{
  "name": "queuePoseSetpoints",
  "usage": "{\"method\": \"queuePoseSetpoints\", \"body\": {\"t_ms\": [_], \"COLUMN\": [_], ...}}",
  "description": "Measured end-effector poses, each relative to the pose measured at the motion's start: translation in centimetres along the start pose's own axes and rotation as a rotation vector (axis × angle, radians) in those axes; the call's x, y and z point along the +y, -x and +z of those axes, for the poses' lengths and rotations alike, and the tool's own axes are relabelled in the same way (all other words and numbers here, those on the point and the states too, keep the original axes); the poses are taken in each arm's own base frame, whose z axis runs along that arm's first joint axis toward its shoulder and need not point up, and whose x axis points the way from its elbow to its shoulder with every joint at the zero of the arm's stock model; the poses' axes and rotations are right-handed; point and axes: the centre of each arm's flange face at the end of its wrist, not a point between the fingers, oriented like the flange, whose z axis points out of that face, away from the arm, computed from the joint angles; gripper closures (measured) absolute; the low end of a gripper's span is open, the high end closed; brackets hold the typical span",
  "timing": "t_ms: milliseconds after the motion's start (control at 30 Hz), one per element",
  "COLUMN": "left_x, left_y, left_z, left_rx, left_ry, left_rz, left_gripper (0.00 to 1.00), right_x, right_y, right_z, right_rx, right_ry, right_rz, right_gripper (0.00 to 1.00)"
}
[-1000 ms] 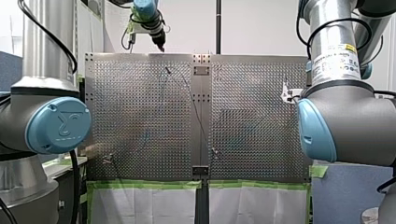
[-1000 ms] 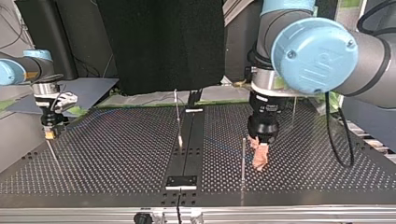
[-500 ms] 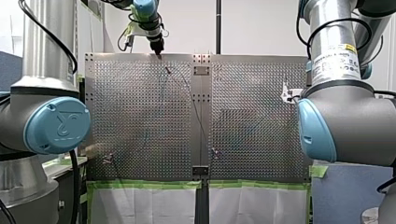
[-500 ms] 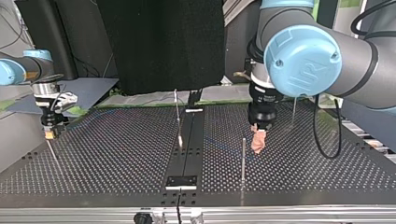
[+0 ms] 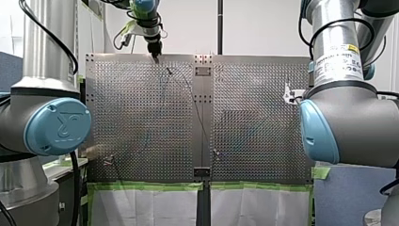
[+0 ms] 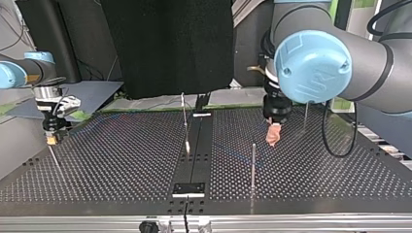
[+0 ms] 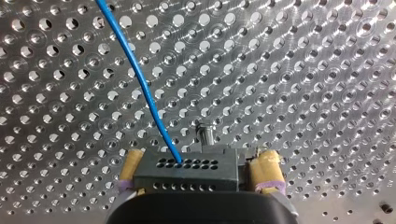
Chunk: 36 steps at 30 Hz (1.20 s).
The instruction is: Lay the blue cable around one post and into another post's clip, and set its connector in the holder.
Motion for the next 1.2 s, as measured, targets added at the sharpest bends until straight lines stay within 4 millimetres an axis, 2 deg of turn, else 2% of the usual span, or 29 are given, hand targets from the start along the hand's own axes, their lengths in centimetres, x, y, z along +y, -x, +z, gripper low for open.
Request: {"method": "queuePoseSetpoints", "body": {"t_ms": [600, 1200], "left_x": [1.9, 1.8], "left_y": [0.0, 0.0], "left_z": [-0.1, -0.1], "left_rx": [0.007, 0.006], "left_ry": [0.153, 0.156], "left_rz": [-0.056, -0.043], "left_gripper": [0.0, 0.0], "right_x": [0.0, 0.0], "right_y": [0.0, 0.0], "right_z": [0.0, 0.0], "right_rx": [0.0, 0.0], "right_ry": [0.0, 0.0], "right_rz": [0.0, 0.0], "right_gripper": [0.02, 0.02]}}
